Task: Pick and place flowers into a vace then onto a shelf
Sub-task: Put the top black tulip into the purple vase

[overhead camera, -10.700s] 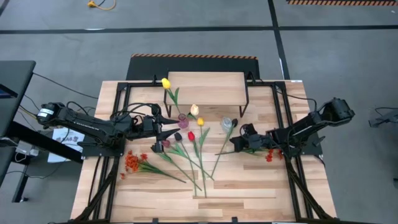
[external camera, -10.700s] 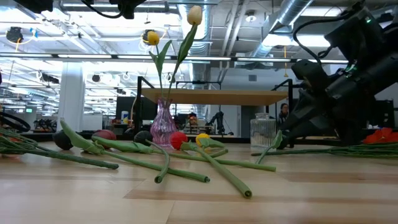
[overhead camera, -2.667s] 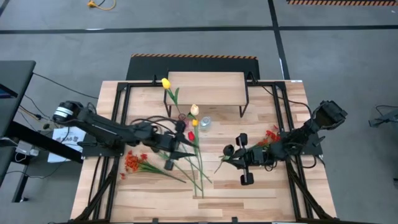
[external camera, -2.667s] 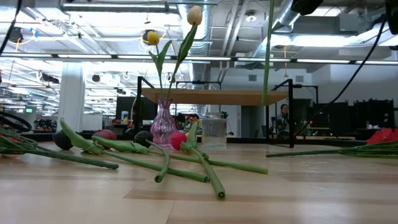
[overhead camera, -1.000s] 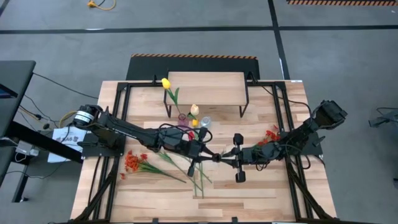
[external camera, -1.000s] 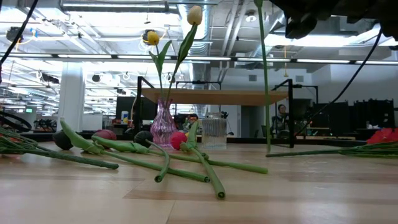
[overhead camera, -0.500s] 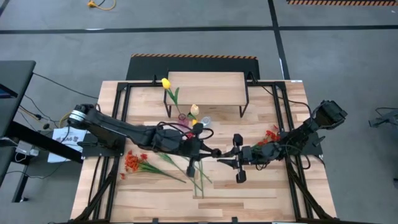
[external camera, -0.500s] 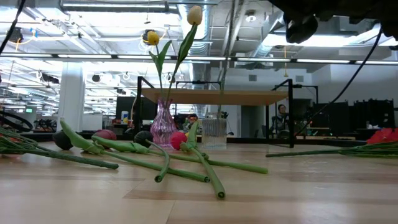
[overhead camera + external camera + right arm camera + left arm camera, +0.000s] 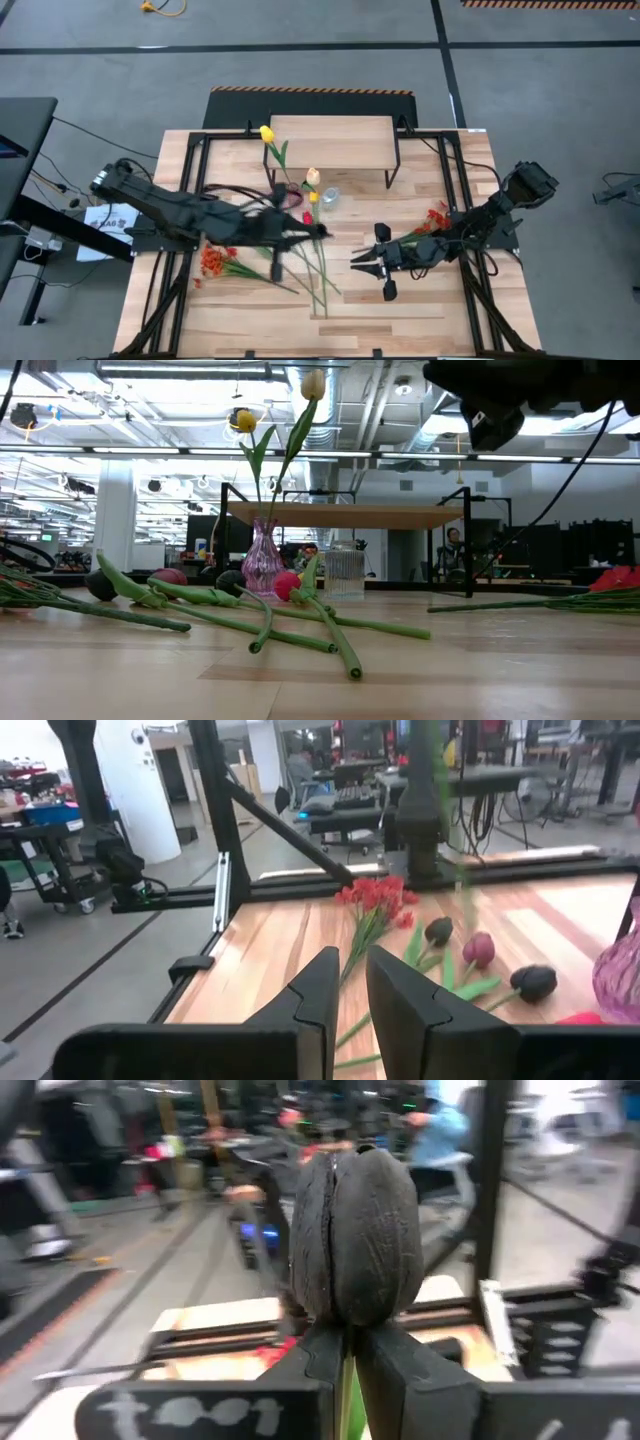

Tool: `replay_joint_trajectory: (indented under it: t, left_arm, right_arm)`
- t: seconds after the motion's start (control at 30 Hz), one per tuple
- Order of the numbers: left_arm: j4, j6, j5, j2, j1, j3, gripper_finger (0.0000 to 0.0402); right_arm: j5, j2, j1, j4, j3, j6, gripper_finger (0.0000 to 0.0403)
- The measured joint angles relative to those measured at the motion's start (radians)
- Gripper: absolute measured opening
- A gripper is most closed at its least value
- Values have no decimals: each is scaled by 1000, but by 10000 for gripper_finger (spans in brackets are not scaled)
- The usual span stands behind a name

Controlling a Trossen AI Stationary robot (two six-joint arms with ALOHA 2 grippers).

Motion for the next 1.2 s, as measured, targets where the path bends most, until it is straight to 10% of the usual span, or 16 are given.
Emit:
replay_joint_trajectory:
  t: [0.43,0.87,1.2]
  left_arm:
    - [-39,-2,-374,-72,-30,-86,9]
    - [409,-4,-233,-628,77,-686,3]
    - [442,-41,-153,-663,164,-748,1]
  right_arm:
    - [0,0,0,-5,0,19,48]
    - [2,0,-2,-2,0,19,48]
    - [3,0,-10,-9,0,19,48]
